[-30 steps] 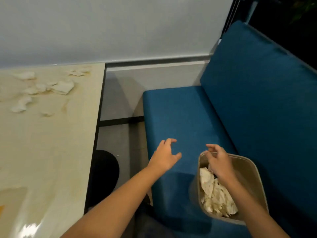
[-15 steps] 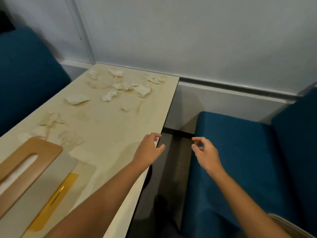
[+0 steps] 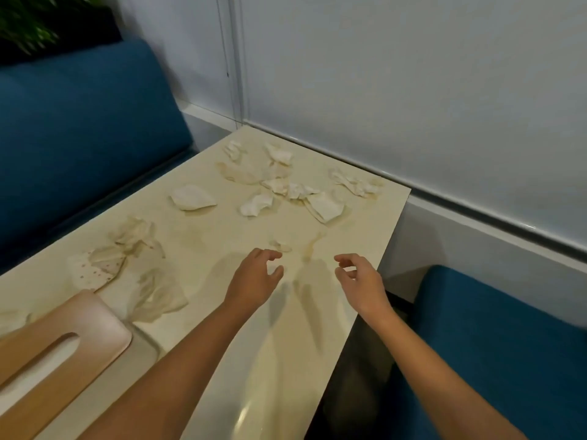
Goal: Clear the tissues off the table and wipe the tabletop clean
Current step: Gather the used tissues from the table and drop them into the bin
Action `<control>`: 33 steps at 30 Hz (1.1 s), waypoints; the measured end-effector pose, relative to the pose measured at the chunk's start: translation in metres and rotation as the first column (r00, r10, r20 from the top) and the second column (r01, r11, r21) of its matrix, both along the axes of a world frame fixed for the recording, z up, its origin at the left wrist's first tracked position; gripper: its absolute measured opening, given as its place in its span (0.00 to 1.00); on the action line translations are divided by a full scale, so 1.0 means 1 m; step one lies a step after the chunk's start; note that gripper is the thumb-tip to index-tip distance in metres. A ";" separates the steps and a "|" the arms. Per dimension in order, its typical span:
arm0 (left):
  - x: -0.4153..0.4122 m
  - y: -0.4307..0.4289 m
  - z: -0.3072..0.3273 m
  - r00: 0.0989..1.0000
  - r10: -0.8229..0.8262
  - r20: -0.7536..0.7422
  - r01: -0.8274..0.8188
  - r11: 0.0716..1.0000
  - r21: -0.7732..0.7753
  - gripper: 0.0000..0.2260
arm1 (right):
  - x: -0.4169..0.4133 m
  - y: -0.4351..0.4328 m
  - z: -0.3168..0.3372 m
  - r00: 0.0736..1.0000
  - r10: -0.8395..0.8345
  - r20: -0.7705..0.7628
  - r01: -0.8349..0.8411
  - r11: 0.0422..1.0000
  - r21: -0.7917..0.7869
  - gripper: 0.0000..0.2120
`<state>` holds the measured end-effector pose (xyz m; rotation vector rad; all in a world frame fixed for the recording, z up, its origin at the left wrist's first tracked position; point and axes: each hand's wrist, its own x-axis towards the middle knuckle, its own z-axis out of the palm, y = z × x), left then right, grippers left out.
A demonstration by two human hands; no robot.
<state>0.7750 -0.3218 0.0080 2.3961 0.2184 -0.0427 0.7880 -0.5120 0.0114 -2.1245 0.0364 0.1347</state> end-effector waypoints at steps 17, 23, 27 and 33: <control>0.097 -0.003 -0.056 0.997 -0.056 -0.052 0.067 0.970 0.235 0.13 | 0.188 0.004 -0.001 0.991 0.109 0.084 -0.088 0.971 -0.222 0.19; 0.103 -0.002 -0.055 0.996 0.089 -0.015 -0.088 0.995 0.051 0.08 | 0.223 0.017 -0.007 0.979 0.181 -0.096 -0.204 0.906 -0.372 0.37; 0.102 0.004 -0.046 0.989 0.141 0.033 -0.141 0.990 0.001 0.08 | 0.229 0.023 -0.020 0.947 0.222 -0.233 -0.313 0.800 -0.512 0.42; 0.106 0.020 -0.030 0.970 0.226 0.093 -0.228 0.974 0.010 0.10 | 0.217 0.026 -0.031 0.964 0.222 -0.145 -0.265 0.764 -0.588 0.30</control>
